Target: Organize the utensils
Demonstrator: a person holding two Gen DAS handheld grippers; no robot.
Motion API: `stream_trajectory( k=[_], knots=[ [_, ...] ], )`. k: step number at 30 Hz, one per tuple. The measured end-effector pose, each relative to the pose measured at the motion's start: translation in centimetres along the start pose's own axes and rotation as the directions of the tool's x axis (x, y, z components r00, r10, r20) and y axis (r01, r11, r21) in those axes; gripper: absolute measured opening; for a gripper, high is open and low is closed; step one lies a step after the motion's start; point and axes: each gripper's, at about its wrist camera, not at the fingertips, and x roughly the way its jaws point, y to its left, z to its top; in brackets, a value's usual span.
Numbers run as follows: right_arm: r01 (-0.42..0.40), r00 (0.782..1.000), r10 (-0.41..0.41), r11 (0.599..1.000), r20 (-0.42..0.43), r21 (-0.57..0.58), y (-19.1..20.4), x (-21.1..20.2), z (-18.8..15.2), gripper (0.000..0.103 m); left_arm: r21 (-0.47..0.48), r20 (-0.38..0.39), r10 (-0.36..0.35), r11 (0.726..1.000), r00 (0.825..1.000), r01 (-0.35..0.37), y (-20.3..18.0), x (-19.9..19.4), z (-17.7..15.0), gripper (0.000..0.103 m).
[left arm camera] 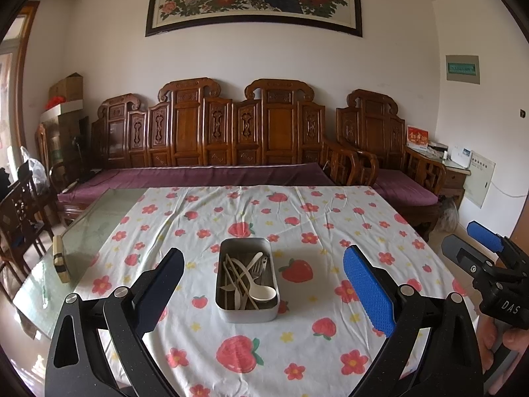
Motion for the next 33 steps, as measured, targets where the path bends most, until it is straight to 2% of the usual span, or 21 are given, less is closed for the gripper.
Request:
stream_trajectory(
  k=[33],
  knots=[
    [0.0, 1.0, 0.0, 1.0, 0.003, 0.003, 0.05, -0.12, -0.16, 0.1, 0.003, 0.011, -0.005, 1.0, 1.0, 0.005, -0.63, -0.13, 0.22, 0.095]
  ],
)
